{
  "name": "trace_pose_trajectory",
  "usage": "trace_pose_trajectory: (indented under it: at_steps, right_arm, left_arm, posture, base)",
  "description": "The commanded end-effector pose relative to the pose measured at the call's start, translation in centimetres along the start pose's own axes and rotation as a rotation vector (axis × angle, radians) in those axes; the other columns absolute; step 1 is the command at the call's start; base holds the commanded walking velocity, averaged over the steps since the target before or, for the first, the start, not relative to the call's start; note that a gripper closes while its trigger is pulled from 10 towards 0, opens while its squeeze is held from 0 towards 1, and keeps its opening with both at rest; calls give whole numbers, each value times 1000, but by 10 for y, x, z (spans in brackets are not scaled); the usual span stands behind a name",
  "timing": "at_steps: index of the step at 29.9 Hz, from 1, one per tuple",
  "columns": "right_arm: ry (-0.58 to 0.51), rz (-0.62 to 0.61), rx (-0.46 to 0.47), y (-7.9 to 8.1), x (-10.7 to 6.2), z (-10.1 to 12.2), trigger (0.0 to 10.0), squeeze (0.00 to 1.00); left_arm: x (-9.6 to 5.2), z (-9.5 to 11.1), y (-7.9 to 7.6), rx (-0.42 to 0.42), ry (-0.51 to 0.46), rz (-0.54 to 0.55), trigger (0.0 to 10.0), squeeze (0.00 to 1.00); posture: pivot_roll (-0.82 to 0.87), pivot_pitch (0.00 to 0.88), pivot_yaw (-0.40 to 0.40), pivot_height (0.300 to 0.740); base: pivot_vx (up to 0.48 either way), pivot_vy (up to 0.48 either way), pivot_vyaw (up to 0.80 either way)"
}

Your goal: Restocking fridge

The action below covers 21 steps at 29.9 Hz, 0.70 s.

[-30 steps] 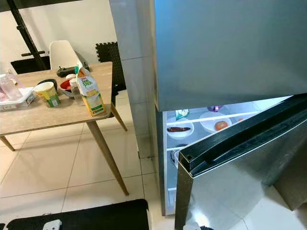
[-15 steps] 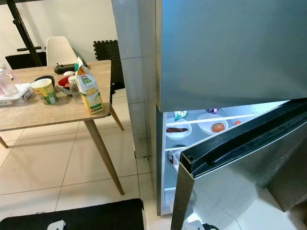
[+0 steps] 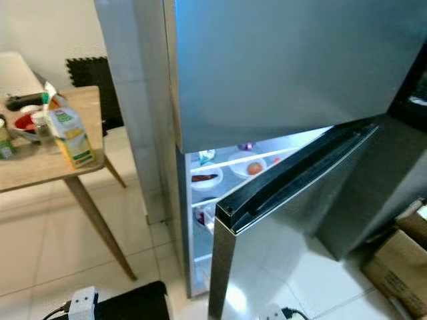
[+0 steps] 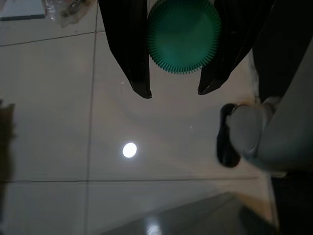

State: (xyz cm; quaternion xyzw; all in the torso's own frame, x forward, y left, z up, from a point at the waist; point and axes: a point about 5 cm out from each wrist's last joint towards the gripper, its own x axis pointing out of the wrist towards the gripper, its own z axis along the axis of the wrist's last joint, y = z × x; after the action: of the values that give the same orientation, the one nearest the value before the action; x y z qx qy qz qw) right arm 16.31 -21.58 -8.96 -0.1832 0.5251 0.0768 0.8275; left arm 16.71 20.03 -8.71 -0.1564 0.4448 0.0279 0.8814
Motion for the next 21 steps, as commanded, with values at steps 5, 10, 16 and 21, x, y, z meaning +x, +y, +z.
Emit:
trace_pose_trajectory:
  at_steps: [5,10,16,21]
  right_arm:
    - [-30,-21,-23,-10,0,13,10000,0]
    - [-18,-15,-45,-10,0,8,10000,0]
    - [0,2,-52,-4,0,1,10000,0]
    - [11,17,-57,1,0,-2,10000,0]
  left_arm:
    - [0,-6,-3,-30,13,6,10000,0]
    - [-4,-20,2,-31,45,21,10000,0]
    - [-8,-29,8,-14,74,33,10000,0]
    - [-9,-30,9,-5,79,32,10000,0]
  posture:
    - [-38,0,-24,740]
    - [-30,0,-24,740]
    - [-20,0,-16,740]
    - [-17,0,-13,740]
  base:
    - [0,0,0]
    - [0,0,0]
    - [0,0,0]
    - [0,0,-160]
